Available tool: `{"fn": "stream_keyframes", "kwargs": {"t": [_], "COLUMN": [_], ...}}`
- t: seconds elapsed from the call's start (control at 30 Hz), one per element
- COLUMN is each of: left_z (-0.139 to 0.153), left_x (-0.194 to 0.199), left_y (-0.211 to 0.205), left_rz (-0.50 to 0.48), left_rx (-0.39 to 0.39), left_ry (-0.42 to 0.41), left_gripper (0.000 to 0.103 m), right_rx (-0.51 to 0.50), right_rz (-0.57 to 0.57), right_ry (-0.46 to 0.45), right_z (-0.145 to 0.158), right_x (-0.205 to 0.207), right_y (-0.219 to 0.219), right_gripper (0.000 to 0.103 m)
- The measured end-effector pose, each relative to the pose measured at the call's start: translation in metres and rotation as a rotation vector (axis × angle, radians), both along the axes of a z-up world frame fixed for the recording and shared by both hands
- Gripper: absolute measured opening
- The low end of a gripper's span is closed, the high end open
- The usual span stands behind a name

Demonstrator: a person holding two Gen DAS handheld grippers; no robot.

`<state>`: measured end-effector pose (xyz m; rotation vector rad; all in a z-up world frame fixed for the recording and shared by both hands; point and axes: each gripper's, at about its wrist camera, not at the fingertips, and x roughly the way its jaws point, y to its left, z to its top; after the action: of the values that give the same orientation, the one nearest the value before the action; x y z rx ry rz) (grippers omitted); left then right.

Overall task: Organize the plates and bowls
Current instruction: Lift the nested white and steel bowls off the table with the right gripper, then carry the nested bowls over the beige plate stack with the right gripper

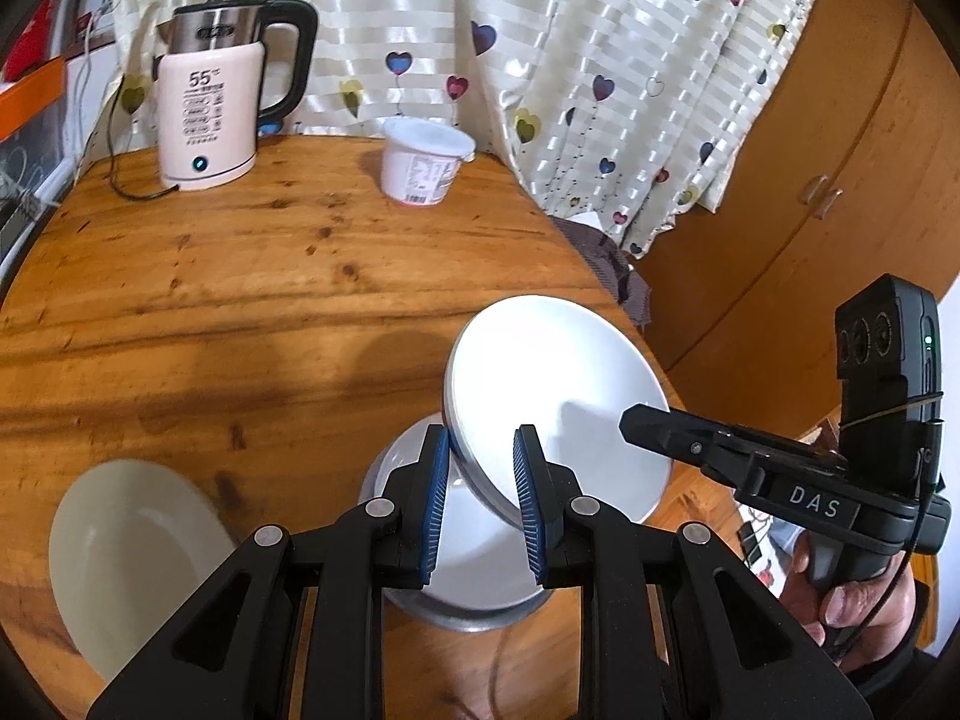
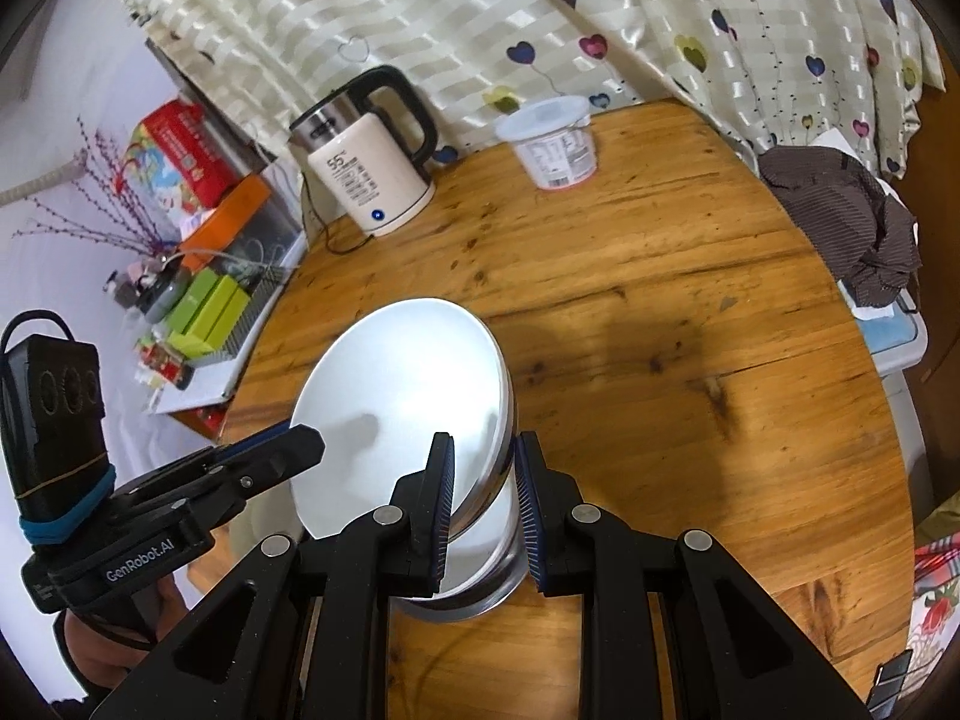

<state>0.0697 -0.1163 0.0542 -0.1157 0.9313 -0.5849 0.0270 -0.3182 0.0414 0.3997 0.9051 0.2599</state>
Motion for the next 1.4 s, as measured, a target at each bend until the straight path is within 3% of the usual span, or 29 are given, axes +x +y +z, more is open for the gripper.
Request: {"fn": "stream_keyframes", "kwargs": {"t": [0.6,1.4], "left_z": [-0.022,-0.042], "left_x": [-0.011,-0.014], "left_y": [0.014,0.013], "left_rz": [0.048,0.056], "left_rx": [0.005,0.037], "left_ry": [0.048,0.087], "left_gripper": [0.023,0.023], "right_rx": [-0.026,-0.126], "right_rz": [0.048,0.073], "right_ry": [0.06,0.074], "right_z": [-0.022,-0.038], "right_x": [0.002,0.007], "right_y": [0.017,0.028], "right_gripper": [0.02,0.022]}}
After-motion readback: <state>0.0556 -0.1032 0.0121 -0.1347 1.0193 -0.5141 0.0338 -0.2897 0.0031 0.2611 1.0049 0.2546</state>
